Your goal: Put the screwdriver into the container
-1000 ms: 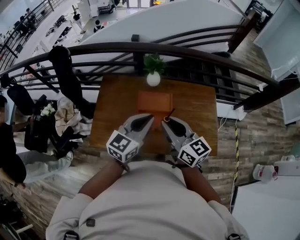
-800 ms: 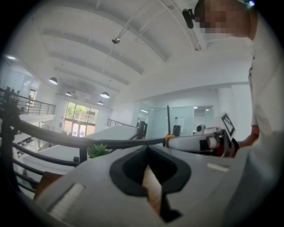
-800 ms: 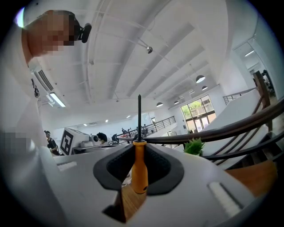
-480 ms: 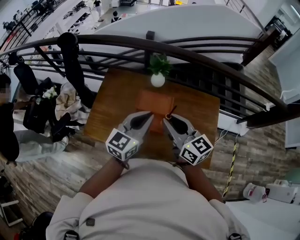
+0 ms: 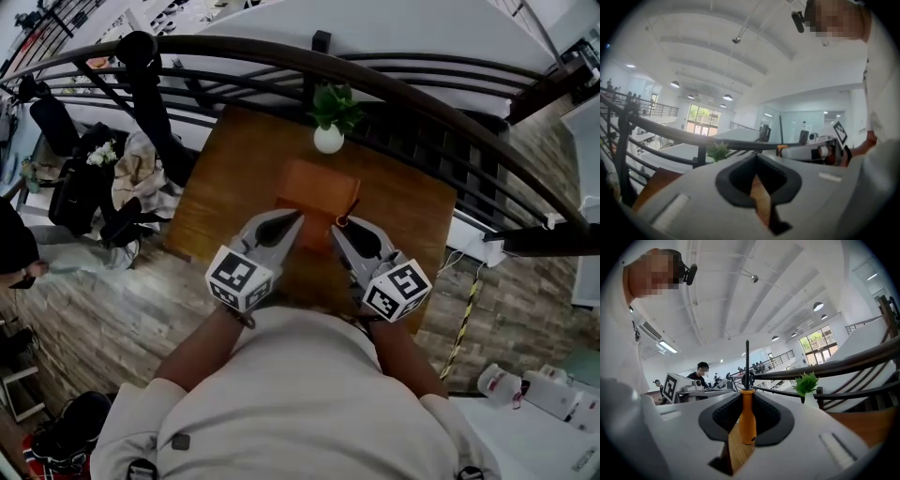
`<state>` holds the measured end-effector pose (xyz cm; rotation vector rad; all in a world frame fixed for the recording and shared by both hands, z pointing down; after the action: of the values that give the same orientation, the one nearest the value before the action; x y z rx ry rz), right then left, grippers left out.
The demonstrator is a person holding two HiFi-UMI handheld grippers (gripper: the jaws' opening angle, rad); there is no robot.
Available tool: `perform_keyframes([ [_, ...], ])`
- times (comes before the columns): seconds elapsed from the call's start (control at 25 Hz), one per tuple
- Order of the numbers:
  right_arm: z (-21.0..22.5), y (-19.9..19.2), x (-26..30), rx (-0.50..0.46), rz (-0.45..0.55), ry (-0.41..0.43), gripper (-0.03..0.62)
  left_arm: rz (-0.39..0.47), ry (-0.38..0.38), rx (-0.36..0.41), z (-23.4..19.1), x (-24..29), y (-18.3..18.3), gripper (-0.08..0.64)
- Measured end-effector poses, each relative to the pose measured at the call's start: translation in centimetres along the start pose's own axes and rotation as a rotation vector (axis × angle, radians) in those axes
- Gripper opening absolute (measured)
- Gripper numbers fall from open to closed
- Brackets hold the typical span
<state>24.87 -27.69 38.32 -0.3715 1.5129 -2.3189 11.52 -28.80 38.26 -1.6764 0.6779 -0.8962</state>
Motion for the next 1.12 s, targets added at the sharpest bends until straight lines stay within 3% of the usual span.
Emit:
perform_keyframes([
  [0.6, 7.4, -5.6, 3.8, 0.047, -0.156, -0.027, 0.077, -0.165, 0.015, -0.007, -5.5, 5.7, -7.8, 0.003],
  [0.8, 8.5, -8.6, 4.9, 0.011, -0.235, -0.048, 0.077, -0.222, 0.015, -0.025, -6.9, 6.4, -10.7, 0.003],
  [1.12, 11.9, -12.8, 6.8, 0.087, -0.326, -0.066, 0.077, -0.307, -0.003, -0.036, -8.9, 8.2, -13.9, 0.003],
])
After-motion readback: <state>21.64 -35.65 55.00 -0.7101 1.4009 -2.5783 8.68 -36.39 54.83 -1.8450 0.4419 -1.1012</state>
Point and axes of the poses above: the fingertips, and each gripper's own axes: x forward along the fingers, z to its right, y out of its top, the point moved 5 cm from there along -x, backward along the fingers, and after that the axes turned 15 degrees about y, right-handed, at the moved point
